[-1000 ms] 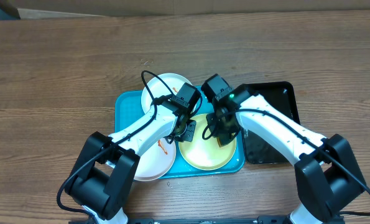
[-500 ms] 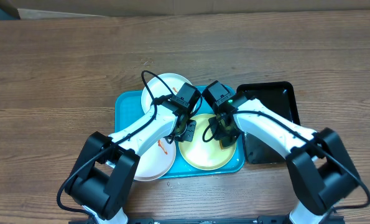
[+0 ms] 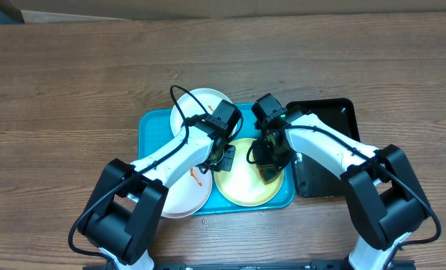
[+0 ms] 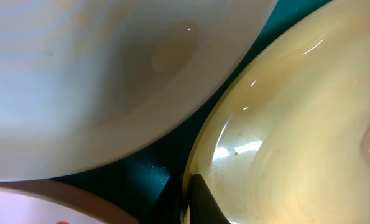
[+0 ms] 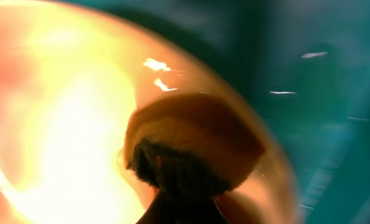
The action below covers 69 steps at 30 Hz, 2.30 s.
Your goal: Clean dirty plates on tray and stack at the side
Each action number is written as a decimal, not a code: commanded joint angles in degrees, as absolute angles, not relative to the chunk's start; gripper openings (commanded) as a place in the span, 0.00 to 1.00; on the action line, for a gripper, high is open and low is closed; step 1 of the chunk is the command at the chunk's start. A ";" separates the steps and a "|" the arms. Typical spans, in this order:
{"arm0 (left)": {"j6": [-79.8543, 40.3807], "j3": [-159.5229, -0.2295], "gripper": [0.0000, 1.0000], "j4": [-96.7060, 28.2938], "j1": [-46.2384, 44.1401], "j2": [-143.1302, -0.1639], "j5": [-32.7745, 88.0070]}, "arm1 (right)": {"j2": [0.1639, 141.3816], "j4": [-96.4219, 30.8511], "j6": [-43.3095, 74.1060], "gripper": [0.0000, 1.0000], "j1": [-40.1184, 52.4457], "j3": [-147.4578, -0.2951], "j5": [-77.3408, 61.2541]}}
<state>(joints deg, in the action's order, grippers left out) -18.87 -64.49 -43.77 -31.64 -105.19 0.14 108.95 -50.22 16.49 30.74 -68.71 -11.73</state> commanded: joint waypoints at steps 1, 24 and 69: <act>-17.80 -64.18 0.04 -43.86 -31.42 -107.24 -1.52 | 111.04 -47.77 16.80 0.04 31.83 -67.55 -25.04; -17.82 -64.18 0.04 -44.07 -31.42 -107.24 -1.48 | 102.45 -69.47 9.17 0.04 10.17 -79.85 -13.19; -18.41 -63.46 0.32 -43.24 -31.53 -107.57 1.08 | 102.54 -51.24 13.76 0.72 5.19 -65.12 0.34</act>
<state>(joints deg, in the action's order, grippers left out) -18.26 -64.42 -43.22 -31.64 -105.93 0.25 103.46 -51.72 13.69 6.07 -62.59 0.23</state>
